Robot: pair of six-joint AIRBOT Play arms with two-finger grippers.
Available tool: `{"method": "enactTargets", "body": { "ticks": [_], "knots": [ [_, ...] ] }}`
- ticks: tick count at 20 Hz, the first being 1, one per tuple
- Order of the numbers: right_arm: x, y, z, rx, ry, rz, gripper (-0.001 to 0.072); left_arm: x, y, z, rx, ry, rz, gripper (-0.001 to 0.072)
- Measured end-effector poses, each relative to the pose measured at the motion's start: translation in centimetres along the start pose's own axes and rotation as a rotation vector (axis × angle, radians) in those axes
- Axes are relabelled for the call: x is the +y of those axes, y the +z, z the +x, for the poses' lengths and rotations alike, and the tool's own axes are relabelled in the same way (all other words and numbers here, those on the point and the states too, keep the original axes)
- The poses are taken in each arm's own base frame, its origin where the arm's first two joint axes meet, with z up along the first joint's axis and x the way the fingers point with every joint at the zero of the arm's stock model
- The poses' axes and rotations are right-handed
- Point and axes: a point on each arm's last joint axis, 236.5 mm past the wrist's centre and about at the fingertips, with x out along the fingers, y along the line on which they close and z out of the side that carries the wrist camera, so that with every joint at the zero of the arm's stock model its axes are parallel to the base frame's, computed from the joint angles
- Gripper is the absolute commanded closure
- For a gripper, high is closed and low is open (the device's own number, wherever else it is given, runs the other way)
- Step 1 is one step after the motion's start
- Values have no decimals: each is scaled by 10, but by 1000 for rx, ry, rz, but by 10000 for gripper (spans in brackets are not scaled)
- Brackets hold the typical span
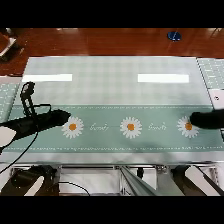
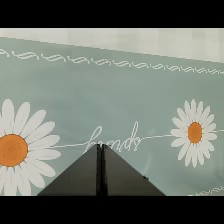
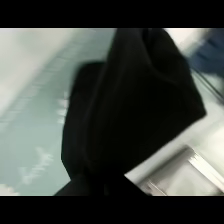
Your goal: Fold the shirts.
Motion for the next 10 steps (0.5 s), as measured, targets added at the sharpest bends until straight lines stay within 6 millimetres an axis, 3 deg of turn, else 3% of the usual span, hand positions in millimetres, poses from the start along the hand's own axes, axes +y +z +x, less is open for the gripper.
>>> {"method": "enactTargets", "body": {
  "ticks": [2,3,4,6,8,9,10],
  "knots": [
    [-38,-28,15,41,-77,102,662,0,0,0,0,0,-1,684],
    [-51,-41,22,46,-107,137,413,0,1,0,-4,-2,-19,684],
    [-67,-52,28,43,-154,176,77,-1,3,0,-14,-5,-35,684],
    [-102,-72,36,30,-288,242,92,-2,10,0,-43,-11,-42,685],
    [-118,-75,39,-3,-346,267,107,-4,19,-1,-82,-17,-32,687],
    [-117,-66,40,-41,-335,264,275,-4,27,-3,-111,-19,-29,687],
    [-110,-52,39,-85,-297,256,504,-3,39,-7,-151,-15,-25,687]
  ]
}}
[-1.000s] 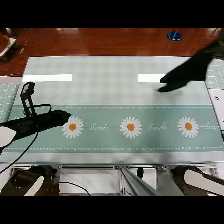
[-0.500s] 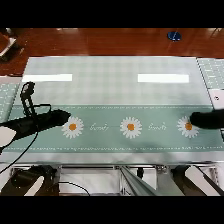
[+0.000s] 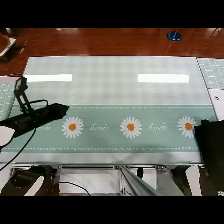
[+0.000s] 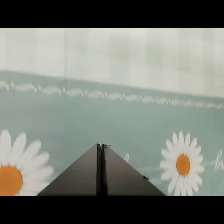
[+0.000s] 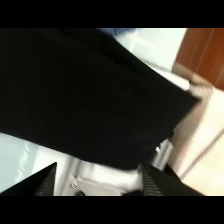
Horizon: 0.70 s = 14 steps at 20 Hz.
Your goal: Fold the shirts.
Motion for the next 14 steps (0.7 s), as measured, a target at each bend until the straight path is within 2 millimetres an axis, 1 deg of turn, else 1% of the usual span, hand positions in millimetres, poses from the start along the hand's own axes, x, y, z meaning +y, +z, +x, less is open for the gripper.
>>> {"method": "enactTargets", "body": {
  "ticks": [1,2,3,4,5,6,7,8,9,10,11,12,13,14],
  "knots": [
    [17,15,-5,-40,66,-6,682,1,13,-4,-38,8,2,688],
    [46,32,-13,-80,167,-27,682,3,31,-11,-86,17,1,688],
    [80,46,-23,-105,280,-77,682,4,56,-21,-149,28,3,688],
    [123,57,-38,-130,407,-155,682,4,83,-33,-211,43,8,689],
    [165,59,-50,-137,507,-243,682,1,107,-44,-254,53,19,688],
    [213,53,-63,-139,604,-356,682,-4,130,-54,-280,61,40,688],
    [258,37,-74,-137,686,-469,682,-11,147,-59,-281,64,68,688],
    [306,10,-84,-127,764,-597,682,-19,159,-59,-258,63,104,688],
    [345,-24,-89,-111,810,-728,682,-24,161,-53,-212,63,136,689],
    [373,-56,-88,-101,824,-840,683,-27,156,-42,-152,64,169,688],
    [393,-88,-81,-88,805,-945,684,-26,144,-28,-81,73,192,688],
    [406,-116,-67,-80,757,-1034,684,-18,128,-11,-6,98,213,688],
    [411,-134,-50,-80,687,-1095,684,-7,113,5,54,128,230,688],
    [413,-144,-35,-88,625,-1131,683,5,99,18,111,164,243,688]
  ]
}}
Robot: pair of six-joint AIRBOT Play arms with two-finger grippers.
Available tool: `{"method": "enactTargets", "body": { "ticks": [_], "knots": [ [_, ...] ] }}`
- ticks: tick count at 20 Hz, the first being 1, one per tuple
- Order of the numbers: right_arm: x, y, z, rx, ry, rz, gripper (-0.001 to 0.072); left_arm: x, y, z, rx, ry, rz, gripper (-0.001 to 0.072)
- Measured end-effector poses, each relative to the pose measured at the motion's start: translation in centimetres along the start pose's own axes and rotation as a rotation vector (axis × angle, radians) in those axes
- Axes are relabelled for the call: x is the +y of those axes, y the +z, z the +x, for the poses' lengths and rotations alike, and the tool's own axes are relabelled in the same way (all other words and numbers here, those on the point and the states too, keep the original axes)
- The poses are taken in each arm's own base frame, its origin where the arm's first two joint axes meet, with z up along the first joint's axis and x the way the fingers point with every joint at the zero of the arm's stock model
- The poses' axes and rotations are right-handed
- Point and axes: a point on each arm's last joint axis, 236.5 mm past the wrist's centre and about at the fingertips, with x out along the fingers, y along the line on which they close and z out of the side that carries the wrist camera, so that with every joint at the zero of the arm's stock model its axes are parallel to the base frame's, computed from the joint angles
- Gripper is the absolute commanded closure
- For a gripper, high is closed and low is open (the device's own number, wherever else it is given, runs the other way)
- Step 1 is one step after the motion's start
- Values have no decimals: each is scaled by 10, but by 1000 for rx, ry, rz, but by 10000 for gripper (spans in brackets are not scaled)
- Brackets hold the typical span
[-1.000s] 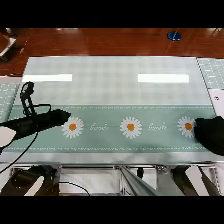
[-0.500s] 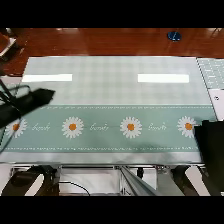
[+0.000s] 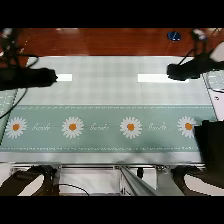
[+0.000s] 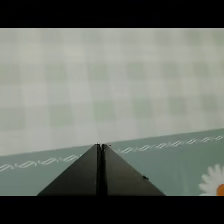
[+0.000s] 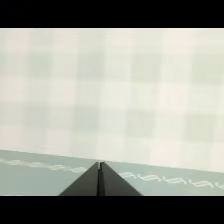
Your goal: Fold the shirts.
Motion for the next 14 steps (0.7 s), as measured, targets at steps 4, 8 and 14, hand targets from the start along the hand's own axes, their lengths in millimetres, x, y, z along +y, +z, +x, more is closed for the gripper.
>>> {"method": "enactTargets", "body": {
  "ticks": [4,8,14],
  "knots": [
    [-7,-18,26,61,-132,-51,683,18,-26,34,109,66,26,686],
    [-12,-28,29,91,-179,-60,683,23,-30,42,130,87,35,686],
    [-15,-30,29,99,-203,-65,683,26,-32,45,137,96,41,686]
  ]
}}
